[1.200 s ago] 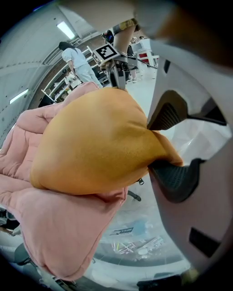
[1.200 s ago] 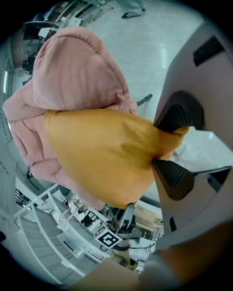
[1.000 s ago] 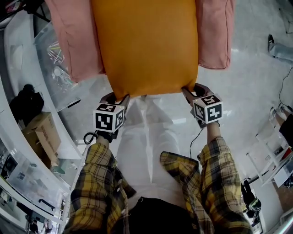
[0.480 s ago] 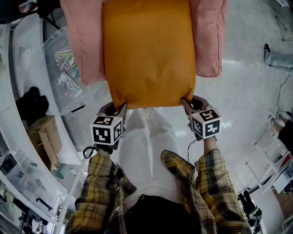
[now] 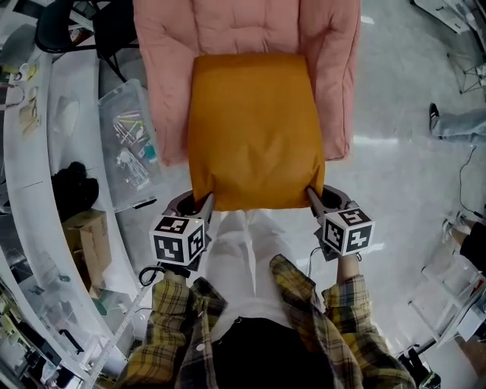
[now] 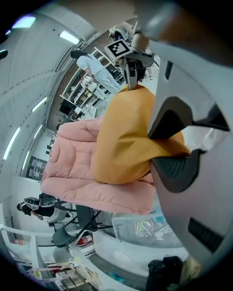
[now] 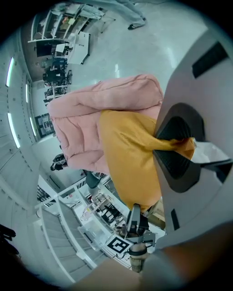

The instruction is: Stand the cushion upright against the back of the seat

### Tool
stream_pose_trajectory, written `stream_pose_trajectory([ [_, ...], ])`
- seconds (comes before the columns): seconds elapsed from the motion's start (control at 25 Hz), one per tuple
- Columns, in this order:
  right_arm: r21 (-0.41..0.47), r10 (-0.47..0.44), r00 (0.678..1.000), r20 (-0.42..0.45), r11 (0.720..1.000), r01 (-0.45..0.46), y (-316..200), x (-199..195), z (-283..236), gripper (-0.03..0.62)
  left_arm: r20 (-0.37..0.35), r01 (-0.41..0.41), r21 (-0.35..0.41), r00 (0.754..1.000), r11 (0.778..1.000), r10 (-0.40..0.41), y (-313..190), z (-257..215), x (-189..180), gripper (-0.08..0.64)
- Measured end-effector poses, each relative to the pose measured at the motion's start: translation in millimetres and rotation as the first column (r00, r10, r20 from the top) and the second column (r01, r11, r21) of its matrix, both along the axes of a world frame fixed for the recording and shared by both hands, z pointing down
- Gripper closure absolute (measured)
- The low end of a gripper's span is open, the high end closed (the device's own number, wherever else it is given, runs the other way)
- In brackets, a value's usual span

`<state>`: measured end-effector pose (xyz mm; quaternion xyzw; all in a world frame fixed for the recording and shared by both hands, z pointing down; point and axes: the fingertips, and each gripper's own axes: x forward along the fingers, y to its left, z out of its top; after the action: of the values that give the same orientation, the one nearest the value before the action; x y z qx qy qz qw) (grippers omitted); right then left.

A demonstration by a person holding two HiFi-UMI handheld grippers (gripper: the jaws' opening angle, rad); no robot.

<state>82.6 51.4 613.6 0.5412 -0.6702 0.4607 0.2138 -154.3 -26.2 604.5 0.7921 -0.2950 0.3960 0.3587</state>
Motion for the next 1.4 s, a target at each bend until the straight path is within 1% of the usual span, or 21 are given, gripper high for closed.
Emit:
stream_pose_trajectory([
  [0.16,0.018,0.042,0.999,0.022,0.999,-0.042,-3.2,8.7,-32.7,0.532,-0.019,0.000,0.029,1.000,1.000,0.000,-4.7,-36.7,6.9,0.460],
  [0.36,0.010,0.071,0.996,0.050,0.997,-0.072,1.7,11.6,-68.5,0.532,-0.015,-0.011,0.052,1.000,0.999,0.012,-2.4,-79.2,10.2,0.459],
  [0.6,0.031,0.040,0.998,0.058,0.999,-0.041,-4.1,15.2,-111.1,0.532,-0.020,0.017,0.082,1.000,0.996,-0.016,-8.0,-118.7,12.8,0.457],
  [0.72,0.053,0.041,0.997,0.062,0.998,-0.045,-11.6,21.9,-127.8,0.532,-0.030,0.025,0.100,0.999,0.995,-0.022,-14.7,-133.4,17.7,0.456],
  [0.92,0.080,0.048,0.998,0.049,0.995,-0.052,-27.4,25.6,-143.1,0.532,-0.036,0.047,0.120,0.998,0.992,-0.043,-29.7,-147.5,21.4,0.456],
  [1.12,0.093,0.030,0.999,0.042,0.995,-0.034,-51.0,28.5,-153.4,0.531,-0.075,0.074,0.131,0.995,0.989,-0.065,-53.4,-155.3,24.3,0.454],
  [1.28,0.092,0.041,0.999,0.027,0.995,-0.043,-80.9,35.3,-154.8,0.531,-0.090,0.069,0.133,0.994,0.989,-0.057,-82.6,-155.7,31.4,0.453],
  [1.4,0.091,0.060,0.998,0.030,0.994,-0.062,-112.1,40.9,-152.5,0.526,-0.084,0.049,0.126,0.996,0.991,-0.039,-114.1,-151.0,37.2,0.448],
])
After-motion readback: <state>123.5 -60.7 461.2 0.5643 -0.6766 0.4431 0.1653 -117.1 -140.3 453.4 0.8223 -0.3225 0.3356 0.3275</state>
